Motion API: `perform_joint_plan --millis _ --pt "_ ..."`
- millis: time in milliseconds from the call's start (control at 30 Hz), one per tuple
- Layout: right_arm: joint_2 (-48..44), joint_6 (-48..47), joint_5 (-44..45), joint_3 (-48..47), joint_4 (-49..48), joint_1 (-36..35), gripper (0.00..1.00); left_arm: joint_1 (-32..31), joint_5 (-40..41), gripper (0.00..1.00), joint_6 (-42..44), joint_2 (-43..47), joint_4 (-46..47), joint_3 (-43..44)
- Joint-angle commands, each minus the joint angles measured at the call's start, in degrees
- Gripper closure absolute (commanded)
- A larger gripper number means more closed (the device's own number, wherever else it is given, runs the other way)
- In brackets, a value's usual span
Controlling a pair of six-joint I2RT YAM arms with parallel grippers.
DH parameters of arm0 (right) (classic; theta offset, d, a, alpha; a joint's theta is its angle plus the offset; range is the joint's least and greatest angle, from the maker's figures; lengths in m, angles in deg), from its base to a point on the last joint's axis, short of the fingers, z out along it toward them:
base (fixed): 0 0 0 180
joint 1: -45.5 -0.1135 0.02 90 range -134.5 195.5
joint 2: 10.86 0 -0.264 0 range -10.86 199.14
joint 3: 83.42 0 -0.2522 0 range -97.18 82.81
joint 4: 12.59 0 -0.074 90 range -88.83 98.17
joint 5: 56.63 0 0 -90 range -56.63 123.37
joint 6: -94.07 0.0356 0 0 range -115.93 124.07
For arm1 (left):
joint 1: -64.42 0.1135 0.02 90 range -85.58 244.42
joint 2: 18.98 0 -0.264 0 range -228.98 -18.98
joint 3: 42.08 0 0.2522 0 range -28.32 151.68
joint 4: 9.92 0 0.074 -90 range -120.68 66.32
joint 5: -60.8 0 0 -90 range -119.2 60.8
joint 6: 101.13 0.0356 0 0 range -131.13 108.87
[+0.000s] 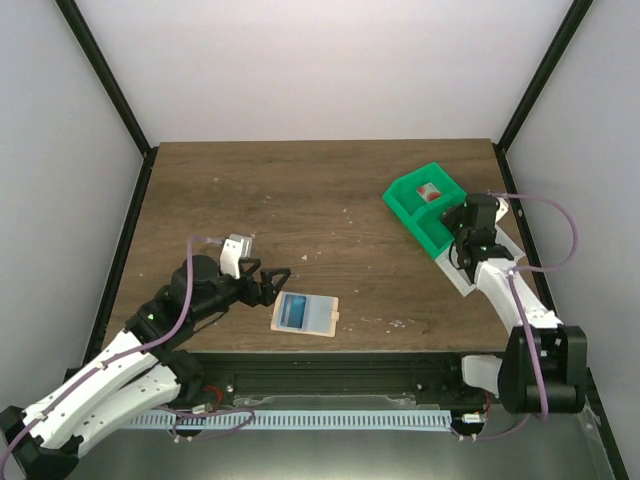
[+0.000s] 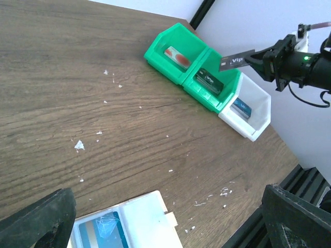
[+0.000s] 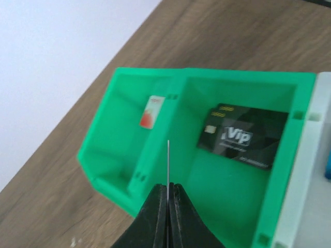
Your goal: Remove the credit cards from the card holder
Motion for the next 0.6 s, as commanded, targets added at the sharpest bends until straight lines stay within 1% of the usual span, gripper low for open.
perform_joint_plan --millis 0,67,200,333,500,567 --pt "2.89 1.07 2.54 -1.79 -3.17 2.89 1.00 -0.03 -0.92 0.00 1.33 0.14 1.50 -0.68" --pt "4.79 1.35 3.20 -2.33 -3.90 3.73 0.99 -0.03 -1.13 0.00 1.45 -0.07 1.31 -0.57" --pt "9.64 1.38 0.34 -3.23 -7.45 5.35 1.00 -0.08 -2.21 0.00 1.45 -0.14 1.10 -0.37" --pt "12.87 3.41 2.00 -4.36 -7.74 5.90 1.00 -0.10 -2.17 0.00 1.56 -0.04 1.50 -0.64" --pt "15.57 3.86 2.14 -3.92 -12.37 7.09 0.99 -0.10 -2.38 0.00 1.64 -0.69 1.17 -0.42" --pt "17.15 3.91 2.22 -4.66 -12.73 7.60 0.99 -0.03 -2.38 0.00 1.64 -0.75 1.19 -0.46"
